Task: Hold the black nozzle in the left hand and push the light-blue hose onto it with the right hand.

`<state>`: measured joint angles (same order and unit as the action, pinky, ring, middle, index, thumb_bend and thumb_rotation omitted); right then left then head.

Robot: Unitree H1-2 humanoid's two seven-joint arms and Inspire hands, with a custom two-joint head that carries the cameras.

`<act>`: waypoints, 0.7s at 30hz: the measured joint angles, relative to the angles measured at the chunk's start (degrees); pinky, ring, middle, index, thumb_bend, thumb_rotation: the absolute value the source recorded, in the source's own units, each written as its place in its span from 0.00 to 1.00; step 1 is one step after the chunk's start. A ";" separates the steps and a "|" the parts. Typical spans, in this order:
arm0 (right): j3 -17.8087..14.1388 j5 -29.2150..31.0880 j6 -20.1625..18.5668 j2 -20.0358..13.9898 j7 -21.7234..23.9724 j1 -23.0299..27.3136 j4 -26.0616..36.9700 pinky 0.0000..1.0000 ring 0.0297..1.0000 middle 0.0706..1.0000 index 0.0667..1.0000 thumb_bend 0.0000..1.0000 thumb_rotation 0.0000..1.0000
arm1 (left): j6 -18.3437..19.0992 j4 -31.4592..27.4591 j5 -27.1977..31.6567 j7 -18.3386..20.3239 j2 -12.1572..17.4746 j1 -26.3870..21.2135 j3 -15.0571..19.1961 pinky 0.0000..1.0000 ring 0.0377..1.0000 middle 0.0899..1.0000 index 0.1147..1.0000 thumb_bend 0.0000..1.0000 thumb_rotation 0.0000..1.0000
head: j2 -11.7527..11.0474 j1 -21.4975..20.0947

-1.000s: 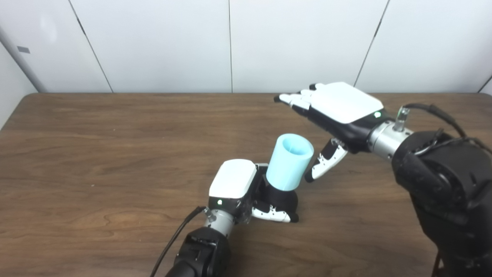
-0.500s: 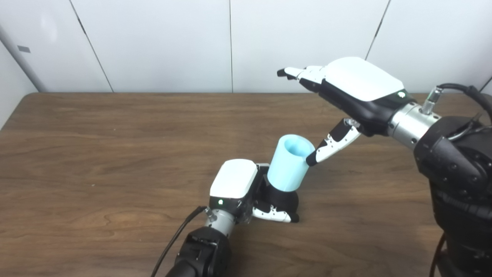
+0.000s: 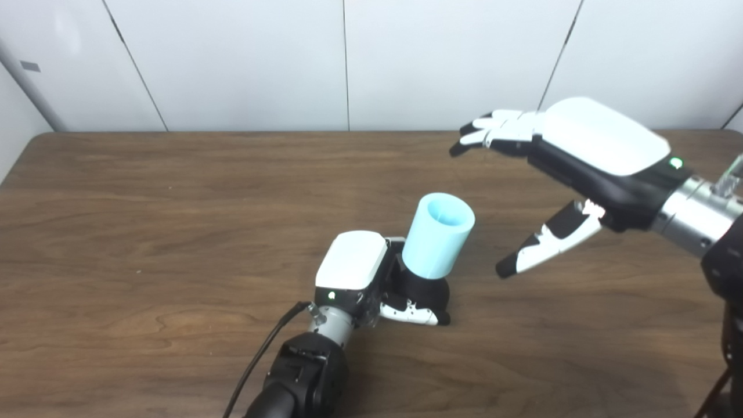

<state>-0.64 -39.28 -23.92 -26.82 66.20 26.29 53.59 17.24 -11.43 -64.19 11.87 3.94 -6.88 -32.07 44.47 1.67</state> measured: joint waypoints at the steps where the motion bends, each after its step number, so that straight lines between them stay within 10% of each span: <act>1: -0.11 0.13 0.34 0.73 -0.36 -1.37 0.00 0.94 0.97 0.94 0.91 0.64 0.56 | -0.08 0.00 0.00 -0.01 0.04 -0.01 0.00 0.37 0.40 0.39 0.45 0.50 0.00 | -0.09 0.09; 21: -1.18 -0.72 14.85 9.34 -14.66 -12.89 -0.02 1.00 1.00 1.00 1.00 0.57 0.90 | -0.58 0.00 0.18 -0.03 0.47 0.11 0.35 0.40 0.41 0.42 0.44 0.50 0.00 | -0.35 -0.44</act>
<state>-1.83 -40.00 -9.07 -17.48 51.54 13.41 53.57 16.66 -11.43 -64.01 11.84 4.40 -6.78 -31.73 44.12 1.23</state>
